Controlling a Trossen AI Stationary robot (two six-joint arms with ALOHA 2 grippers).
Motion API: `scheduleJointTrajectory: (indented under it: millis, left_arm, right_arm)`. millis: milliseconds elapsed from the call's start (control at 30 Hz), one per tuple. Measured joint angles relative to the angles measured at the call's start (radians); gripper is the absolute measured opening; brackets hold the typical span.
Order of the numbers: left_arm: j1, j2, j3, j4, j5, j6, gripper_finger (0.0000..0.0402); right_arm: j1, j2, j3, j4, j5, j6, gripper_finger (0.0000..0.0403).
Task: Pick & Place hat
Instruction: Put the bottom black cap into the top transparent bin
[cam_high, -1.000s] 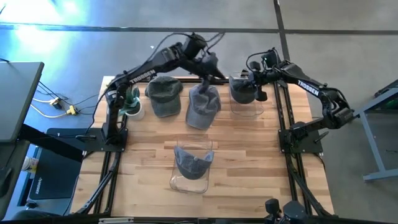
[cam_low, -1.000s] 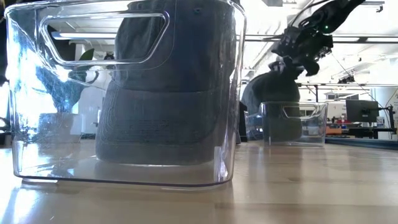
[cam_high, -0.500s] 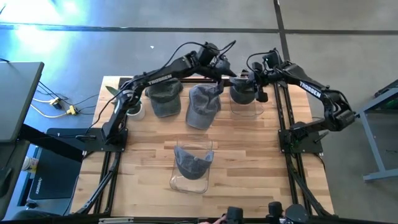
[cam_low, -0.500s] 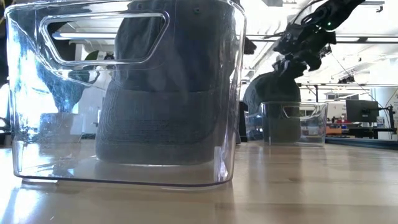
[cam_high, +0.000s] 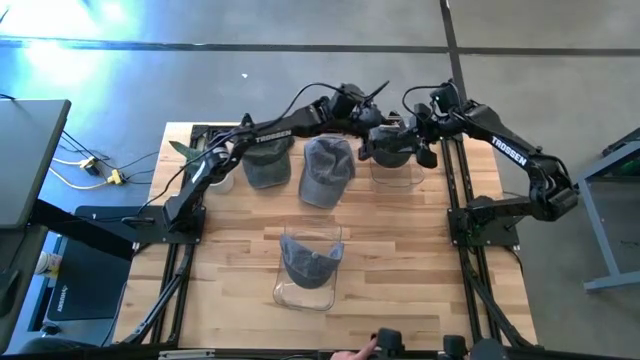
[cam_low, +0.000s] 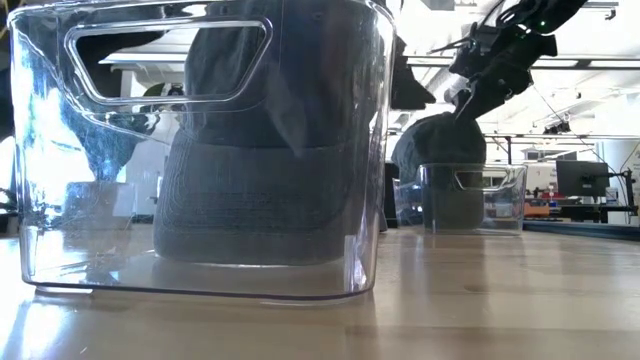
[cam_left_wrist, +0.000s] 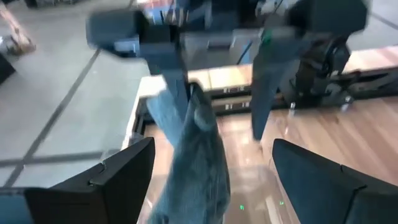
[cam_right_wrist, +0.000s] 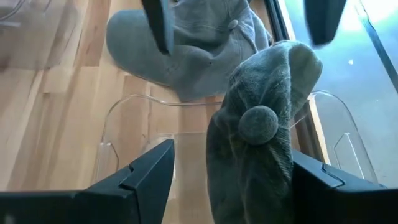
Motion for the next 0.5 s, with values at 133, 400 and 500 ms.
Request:
scheduleJointTrajectory:
  millis: [133, 400, 500]
  left_arm:
    - [-0.011, 0.031, 0.005, 0.023, 0.019, 0.004, 0.0319]
    - [-0.02, 0.072, 0.002, 0.004, -0.011, 0.004, 0.0318]
    - [-0.019, 0.076, -0.001, -0.011, -0.005, 0.003, 0.0318]
  right_arm:
    - [0.0, 0.0, 0.0, 0.0, -0.016, 0.001, 0.022]
    - [0.003, 0.0, 0.0, -0.002, -0.082, 0.0, 0.0195]
    - [0.003, -0.001, 0.0, -0.003, -0.081, -0.001, 0.019]
